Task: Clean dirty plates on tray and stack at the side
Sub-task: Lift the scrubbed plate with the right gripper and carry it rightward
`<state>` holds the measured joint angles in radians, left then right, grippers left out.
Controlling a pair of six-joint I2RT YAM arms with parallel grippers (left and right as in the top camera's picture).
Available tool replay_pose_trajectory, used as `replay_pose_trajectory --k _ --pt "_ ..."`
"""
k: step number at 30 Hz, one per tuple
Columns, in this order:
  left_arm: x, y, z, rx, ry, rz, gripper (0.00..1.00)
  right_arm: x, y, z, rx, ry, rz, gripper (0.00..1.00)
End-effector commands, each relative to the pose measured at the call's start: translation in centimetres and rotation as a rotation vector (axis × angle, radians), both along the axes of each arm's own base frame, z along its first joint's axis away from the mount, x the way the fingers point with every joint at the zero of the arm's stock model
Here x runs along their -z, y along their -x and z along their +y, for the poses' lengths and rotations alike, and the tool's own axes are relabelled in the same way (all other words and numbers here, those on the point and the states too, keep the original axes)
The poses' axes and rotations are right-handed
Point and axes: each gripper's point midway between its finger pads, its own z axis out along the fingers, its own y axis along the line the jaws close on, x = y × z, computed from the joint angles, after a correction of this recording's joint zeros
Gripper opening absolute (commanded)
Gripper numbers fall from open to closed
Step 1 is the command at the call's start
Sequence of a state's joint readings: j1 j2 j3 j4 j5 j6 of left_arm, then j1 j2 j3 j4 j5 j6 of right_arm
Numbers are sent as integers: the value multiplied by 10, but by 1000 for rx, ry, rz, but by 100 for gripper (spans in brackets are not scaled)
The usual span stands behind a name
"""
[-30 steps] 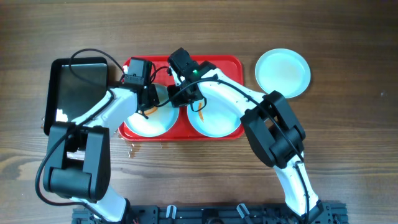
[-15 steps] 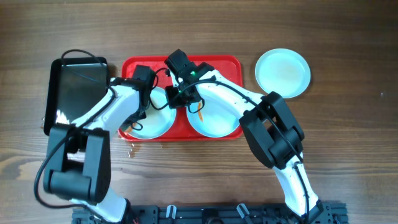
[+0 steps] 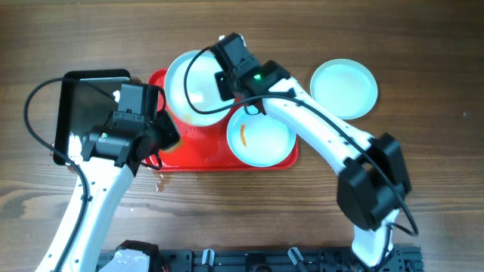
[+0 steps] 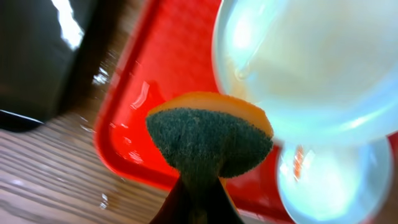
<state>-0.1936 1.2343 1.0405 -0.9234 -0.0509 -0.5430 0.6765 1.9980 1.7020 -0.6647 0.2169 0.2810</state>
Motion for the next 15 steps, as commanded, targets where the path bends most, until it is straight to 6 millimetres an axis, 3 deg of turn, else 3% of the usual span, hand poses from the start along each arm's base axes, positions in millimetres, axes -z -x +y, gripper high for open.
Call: replay_pose_trajectory --k 1,5,12,15 --pt "3 8 -18 83 84 36 4 -60 -14 -40 49 287 -263 4" --pt "7 9 -18 87 81 48 4 -97 -8 -54 39 637 -423 4" --pt "8 10 -19 88 84 57 4 -132 23 -26 7 876 -564 4" --pt "8 10 -19 88 83 57 4 -137 27 -18 -14 896 -583 4"
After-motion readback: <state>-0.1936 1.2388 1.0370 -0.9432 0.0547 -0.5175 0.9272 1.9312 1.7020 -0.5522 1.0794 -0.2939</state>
